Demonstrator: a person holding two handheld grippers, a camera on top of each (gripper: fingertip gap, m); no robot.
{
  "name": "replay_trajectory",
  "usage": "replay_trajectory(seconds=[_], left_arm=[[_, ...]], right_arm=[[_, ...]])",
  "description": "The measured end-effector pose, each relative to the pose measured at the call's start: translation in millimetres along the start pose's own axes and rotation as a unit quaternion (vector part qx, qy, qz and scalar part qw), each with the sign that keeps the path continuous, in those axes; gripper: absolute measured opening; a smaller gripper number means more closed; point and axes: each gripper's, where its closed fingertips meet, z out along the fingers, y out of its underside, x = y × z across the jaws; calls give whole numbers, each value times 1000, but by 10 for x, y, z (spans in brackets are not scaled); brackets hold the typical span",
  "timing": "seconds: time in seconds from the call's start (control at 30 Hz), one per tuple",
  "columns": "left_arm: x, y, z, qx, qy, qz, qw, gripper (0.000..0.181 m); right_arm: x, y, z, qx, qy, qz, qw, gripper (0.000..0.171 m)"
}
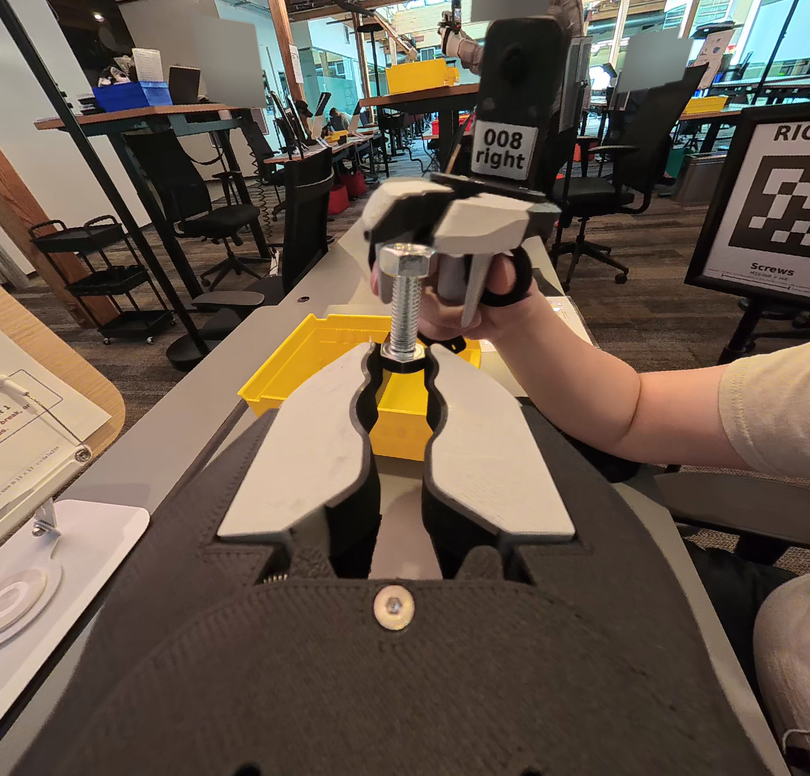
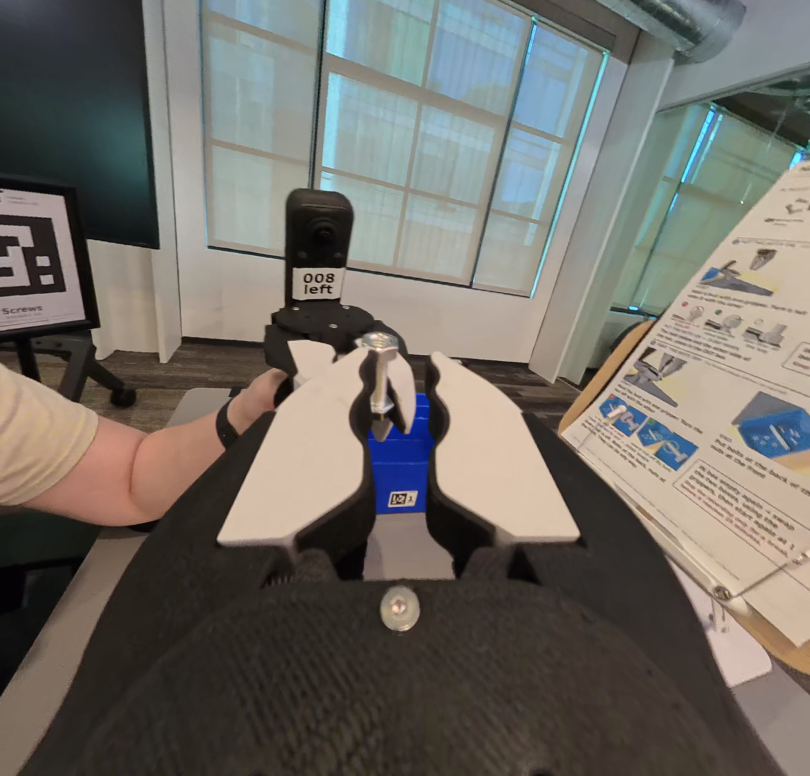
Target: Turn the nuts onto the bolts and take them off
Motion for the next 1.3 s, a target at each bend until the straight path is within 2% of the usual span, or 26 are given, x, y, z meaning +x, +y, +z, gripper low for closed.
replay_trajectory(seconds=[0.47,0.7,0.9,1.07,1.3], left_arm=[[4,-5,4,3,4,-7,1000,18],[-19,20,33,-2,-6,-6,1000,18],[3,31,46,-5,0,-9,1000,18],[34,37,47,-7,14,-14,1000,18],[194,55,56,-15,80,-43,996,18]], right_arm=[[-50,-35,17,6,-6,1,1000,22],[-57,77,121,-28,15,6,999,30],[-53,79,124,-25,17,2,1000,19],[-79,81,116,-23,-4,11,1000,19],[-223,2,63,18,-99,68,993,18]])
